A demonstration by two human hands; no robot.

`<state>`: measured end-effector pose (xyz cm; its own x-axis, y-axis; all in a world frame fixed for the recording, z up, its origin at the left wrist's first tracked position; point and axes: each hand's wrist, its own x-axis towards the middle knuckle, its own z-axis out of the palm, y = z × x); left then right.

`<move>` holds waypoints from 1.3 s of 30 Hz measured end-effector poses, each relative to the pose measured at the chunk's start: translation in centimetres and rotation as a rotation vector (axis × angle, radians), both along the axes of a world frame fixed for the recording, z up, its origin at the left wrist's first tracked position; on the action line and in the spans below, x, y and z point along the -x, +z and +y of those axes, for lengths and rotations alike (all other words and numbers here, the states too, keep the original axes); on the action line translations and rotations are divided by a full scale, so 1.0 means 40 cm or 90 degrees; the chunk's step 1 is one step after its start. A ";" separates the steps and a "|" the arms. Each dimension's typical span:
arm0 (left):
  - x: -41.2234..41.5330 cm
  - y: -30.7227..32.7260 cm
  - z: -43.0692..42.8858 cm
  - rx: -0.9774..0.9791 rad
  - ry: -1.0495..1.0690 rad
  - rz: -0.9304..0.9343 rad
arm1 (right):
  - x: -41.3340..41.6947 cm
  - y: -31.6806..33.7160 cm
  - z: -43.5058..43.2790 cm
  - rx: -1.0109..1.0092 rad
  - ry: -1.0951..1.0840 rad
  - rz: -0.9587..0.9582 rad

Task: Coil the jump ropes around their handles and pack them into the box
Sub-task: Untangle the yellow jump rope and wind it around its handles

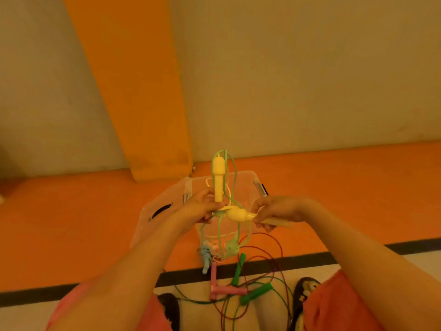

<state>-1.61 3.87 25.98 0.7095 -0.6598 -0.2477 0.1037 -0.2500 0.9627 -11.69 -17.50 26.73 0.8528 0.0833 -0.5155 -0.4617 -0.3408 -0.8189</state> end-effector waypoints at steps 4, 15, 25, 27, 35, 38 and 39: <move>0.005 0.067 0.007 -0.036 -0.067 0.022 | 0.019 0.062 -0.007 0.061 0.041 0.029; -0.039 -0.022 0.009 -0.192 -0.048 0.050 | 0.001 -0.017 -0.014 0.217 -0.035 0.069; -0.027 -0.026 -0.033 -0.064 -0.100 0.234 | -0.042 0.002 -0.003 0.145 -0.134 0.021; -0.012 -0.028 -0.039 0.013 -0.076 0.283 | -0.047 0.006 0.007 0.116 -0.147 0.008; -0.010 -0.046 -0.040 -0.082 0.023 0.213 | -0.041 0.009 0.053 -0.176 -0.268 0.013; -0.003 -0.021 -0.048 -0.082 0.039 0.049 | -0.051 -0.003 0.072 -0.171 -0.288 -0.058; 0.000 -0.021 -0.052 -0.072 0.040 0.010 | -0.054 -0.012 0.076 -0.170 -0.302 -0.086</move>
